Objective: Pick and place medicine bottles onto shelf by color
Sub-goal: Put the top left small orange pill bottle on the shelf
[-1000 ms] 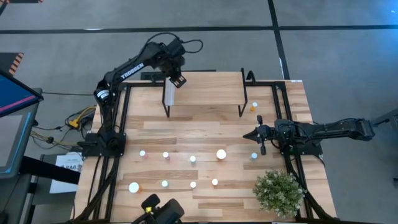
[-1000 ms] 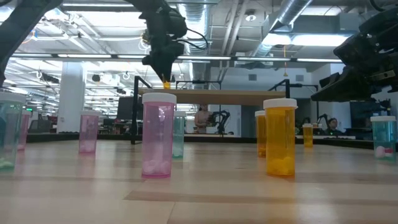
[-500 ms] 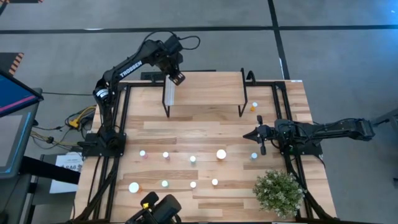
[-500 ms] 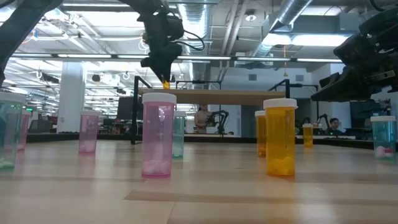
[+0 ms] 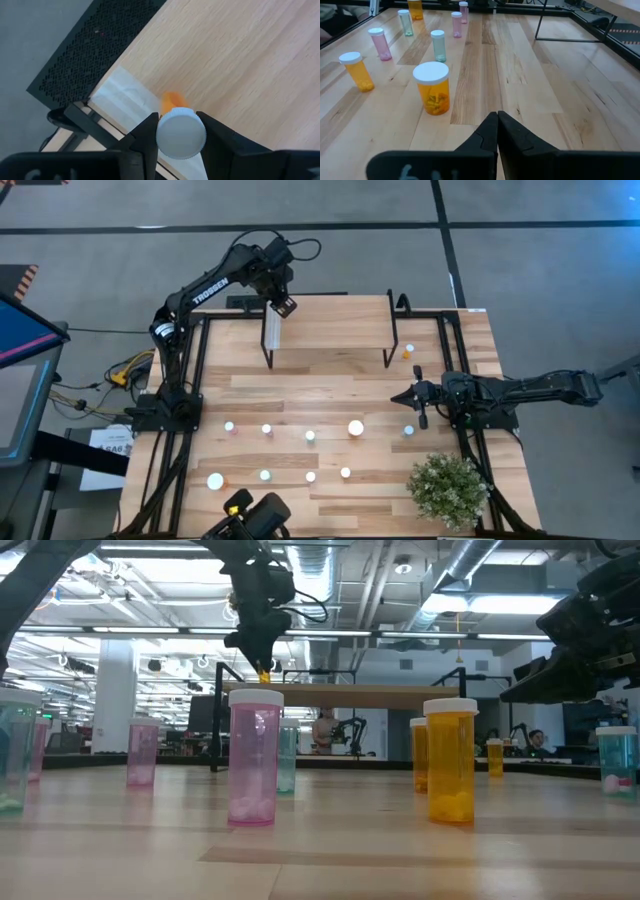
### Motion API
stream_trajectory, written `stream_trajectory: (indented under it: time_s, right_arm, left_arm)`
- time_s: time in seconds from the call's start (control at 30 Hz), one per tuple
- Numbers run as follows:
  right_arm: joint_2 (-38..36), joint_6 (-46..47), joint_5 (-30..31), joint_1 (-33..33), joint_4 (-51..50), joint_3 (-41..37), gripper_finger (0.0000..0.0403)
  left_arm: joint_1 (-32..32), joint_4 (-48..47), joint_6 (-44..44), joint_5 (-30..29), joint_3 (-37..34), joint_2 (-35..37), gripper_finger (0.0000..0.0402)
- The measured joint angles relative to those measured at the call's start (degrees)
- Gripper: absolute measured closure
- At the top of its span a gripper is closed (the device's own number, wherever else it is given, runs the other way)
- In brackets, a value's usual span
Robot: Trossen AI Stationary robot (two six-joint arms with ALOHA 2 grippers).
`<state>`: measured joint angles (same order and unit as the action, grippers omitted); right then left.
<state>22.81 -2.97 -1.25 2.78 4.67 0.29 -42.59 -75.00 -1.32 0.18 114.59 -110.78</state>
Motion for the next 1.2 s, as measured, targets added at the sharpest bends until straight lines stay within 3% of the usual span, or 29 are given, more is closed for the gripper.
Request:
stream_trajectory:
  time_s: [0.27, 1.2]
  right_arm:
    - [0.0, 0.0, 0.0, 0.0, 0.0, 0.0, 0.0370]
    - [0.0, 0.0, 0.0, 0.0, 0.0, 0.0, 0.0370]
  left_arm:
    - [0.0, -0.1, 0.5, -0.5, 0.0, 0.0, 0.0279]
    - [0.7, 1.4, 1.2, -1.4, -0.5, -0.7, 0.0278]
